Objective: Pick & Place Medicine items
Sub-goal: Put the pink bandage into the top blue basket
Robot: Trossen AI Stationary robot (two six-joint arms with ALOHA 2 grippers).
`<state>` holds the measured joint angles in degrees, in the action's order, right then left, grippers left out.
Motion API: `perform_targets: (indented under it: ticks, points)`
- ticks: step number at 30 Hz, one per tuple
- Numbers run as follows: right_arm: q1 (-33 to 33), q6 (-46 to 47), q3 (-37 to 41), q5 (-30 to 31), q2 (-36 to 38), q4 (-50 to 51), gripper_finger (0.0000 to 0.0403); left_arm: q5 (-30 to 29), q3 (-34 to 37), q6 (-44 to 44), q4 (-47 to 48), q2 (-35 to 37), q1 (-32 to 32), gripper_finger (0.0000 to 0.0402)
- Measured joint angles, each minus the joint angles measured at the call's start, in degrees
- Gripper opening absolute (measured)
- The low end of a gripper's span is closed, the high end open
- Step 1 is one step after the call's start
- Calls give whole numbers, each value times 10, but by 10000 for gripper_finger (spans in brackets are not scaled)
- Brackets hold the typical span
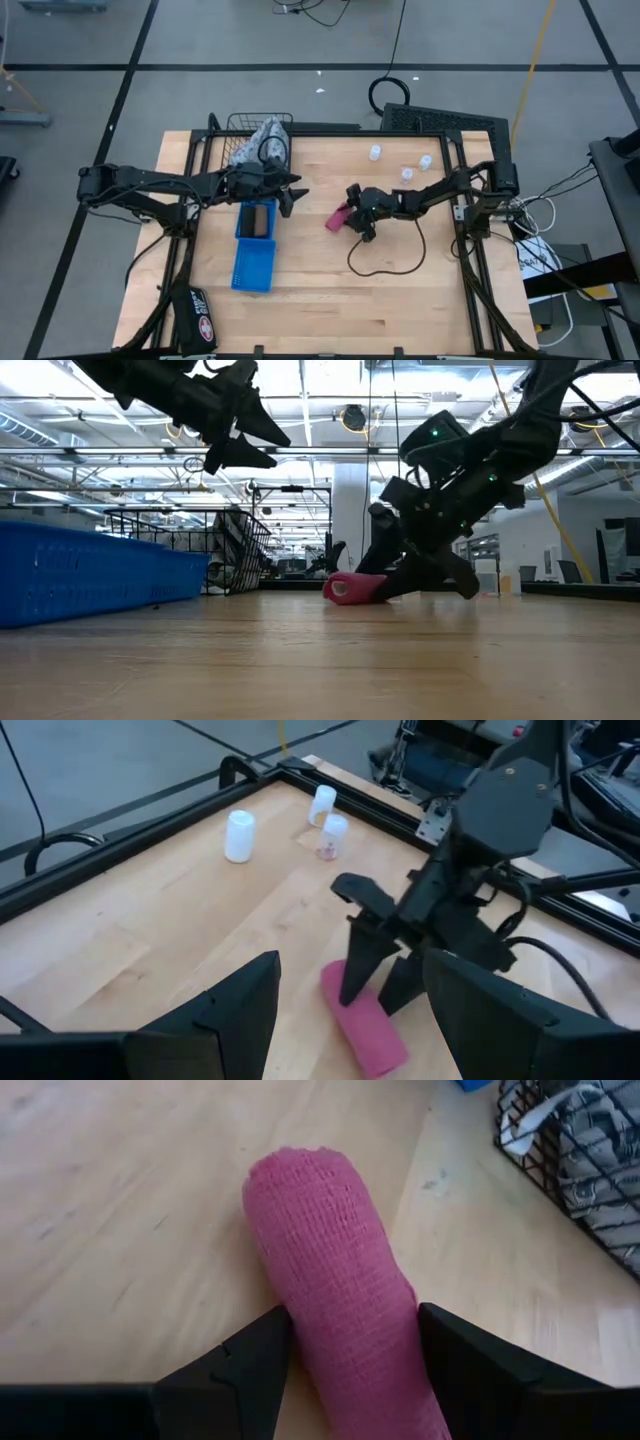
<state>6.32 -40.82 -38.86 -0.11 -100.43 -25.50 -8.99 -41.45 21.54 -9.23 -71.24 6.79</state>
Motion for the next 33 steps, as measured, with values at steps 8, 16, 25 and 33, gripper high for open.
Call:
perform_targets:
  ticks: [8,16,25,33]
  points:
    - [5,112,-2,7,-12,-6,154,0,0,1,-1,0,-2,255]
    - [-13,269,3,-1,100,47,66,-3,0,29,0,0,-6,255]
    - [-41,420,11,-17,250,96,75,20,0,-117,-79,-8,-57,255]
    - [-59,446,17,-17,269,63,64,20,-29,-227,-164,-116,-105,255]
